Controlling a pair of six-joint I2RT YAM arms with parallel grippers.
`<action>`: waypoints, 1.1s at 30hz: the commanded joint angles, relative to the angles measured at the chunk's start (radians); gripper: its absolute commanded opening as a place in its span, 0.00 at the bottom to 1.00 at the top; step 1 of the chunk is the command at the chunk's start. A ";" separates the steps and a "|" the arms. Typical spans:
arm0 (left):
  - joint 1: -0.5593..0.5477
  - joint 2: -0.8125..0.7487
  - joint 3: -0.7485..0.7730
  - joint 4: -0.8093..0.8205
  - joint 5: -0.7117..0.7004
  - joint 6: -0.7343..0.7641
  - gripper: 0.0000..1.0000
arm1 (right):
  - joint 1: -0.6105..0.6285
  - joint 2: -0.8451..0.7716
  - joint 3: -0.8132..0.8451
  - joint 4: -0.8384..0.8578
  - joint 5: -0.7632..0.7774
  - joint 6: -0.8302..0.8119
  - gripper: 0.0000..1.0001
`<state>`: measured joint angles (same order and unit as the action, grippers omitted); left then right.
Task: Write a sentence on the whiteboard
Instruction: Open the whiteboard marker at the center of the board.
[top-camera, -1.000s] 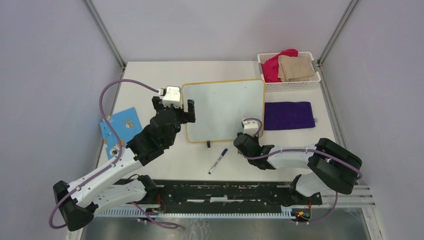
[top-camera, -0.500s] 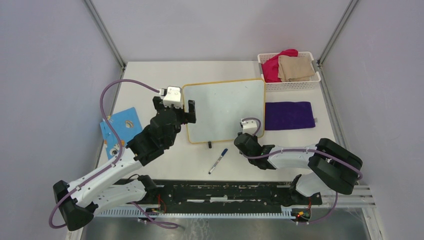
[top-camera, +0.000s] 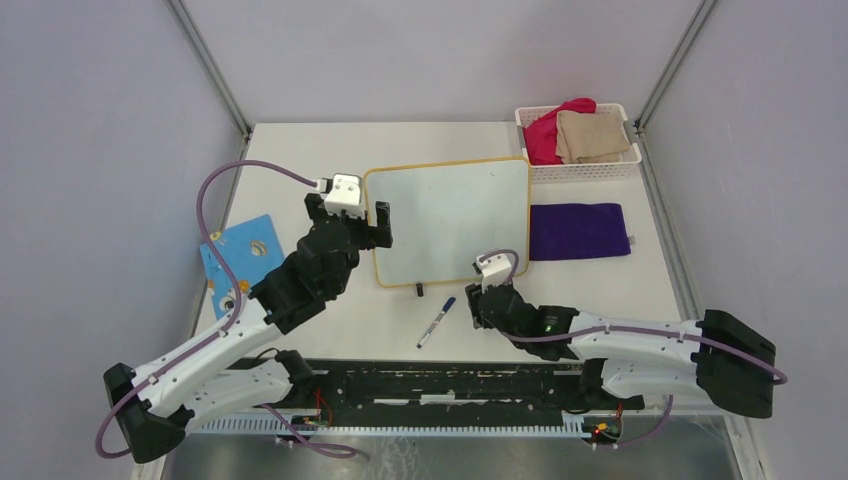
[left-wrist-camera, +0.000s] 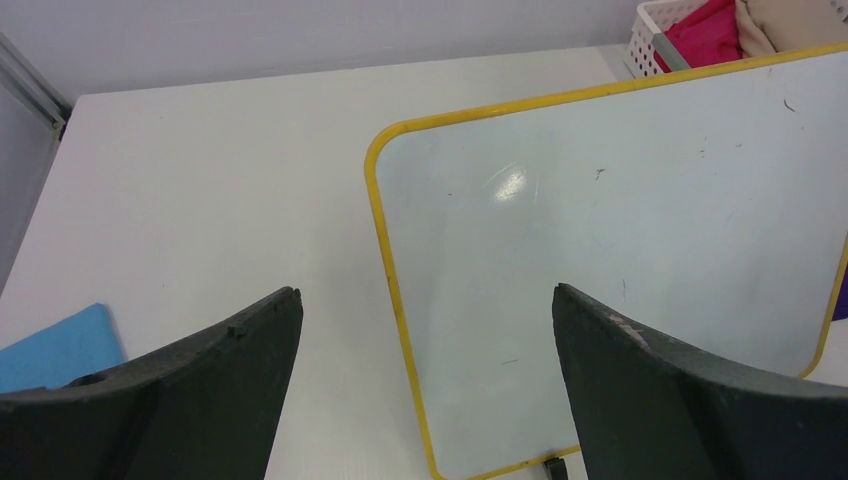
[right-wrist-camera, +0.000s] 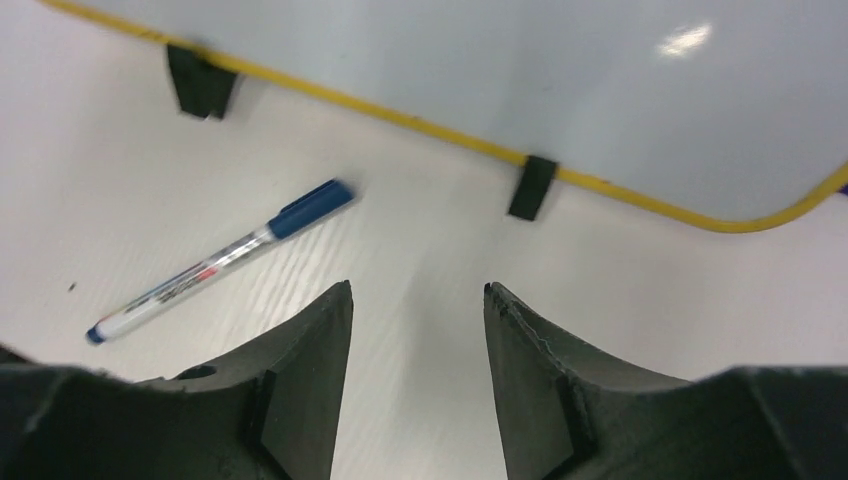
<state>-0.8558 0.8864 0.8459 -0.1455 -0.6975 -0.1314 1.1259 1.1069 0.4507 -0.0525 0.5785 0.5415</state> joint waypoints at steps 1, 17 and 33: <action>-0.006 -0.024 0.013 0.033 0.000 0.031 1.00 | 0.105 0.058 0.086 -0.064 -0.007 0.045 0.57; -0.011 -0.024 0.010 0.033 -0.034 0.038 1.00 | 0.178 0.366 0.300 -0.095 0.049 0.311 0.79; -0.012 -0.033 0.012 0.031 -0.038 0.039 1.00 | 0.143 0.493 0.362 -0.142 0.051 0.328 0.78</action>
<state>-0.8619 0.8703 0.8459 -0.1455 -0.7059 -0.1303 1.2747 1.5845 0.7757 -0.1864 0.5816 0.8558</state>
